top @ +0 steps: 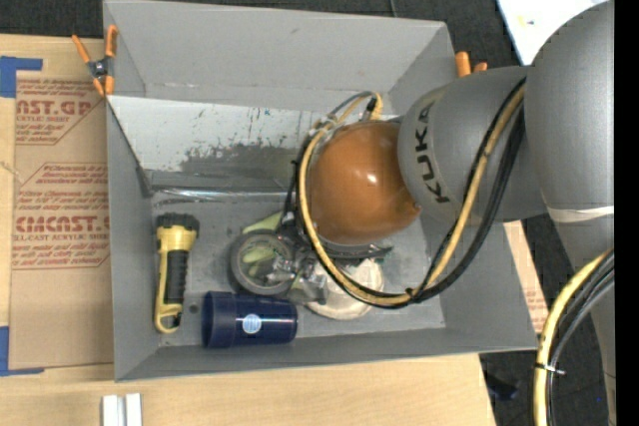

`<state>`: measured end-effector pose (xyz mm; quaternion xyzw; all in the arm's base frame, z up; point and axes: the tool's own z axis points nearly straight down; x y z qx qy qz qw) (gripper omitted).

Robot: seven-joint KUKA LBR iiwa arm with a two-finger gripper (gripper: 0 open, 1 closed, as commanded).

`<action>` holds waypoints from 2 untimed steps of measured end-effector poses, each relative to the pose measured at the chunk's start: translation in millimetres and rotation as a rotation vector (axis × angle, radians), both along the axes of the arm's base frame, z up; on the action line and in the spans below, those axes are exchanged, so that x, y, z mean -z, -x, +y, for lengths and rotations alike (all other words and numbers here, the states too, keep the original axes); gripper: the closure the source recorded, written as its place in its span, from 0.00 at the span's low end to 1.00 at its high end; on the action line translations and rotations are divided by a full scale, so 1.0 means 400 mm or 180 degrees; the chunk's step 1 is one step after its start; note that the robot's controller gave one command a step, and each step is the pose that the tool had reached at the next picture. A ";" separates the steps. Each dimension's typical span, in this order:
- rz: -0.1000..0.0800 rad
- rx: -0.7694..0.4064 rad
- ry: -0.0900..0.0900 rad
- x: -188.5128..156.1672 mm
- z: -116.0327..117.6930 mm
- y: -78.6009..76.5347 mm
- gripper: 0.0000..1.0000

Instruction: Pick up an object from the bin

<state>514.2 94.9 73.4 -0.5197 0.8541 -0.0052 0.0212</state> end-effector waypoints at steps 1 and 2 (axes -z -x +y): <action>0.0040 0.1017 -0.0041 -0.093 -0.014 -0.016 1.00; 0.0032 0.1110 -0.0040 -0.116 0.003 -0.013 1.00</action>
Offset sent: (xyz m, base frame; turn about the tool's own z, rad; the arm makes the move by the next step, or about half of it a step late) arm 0.0022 0.0196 0.0403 -0.5823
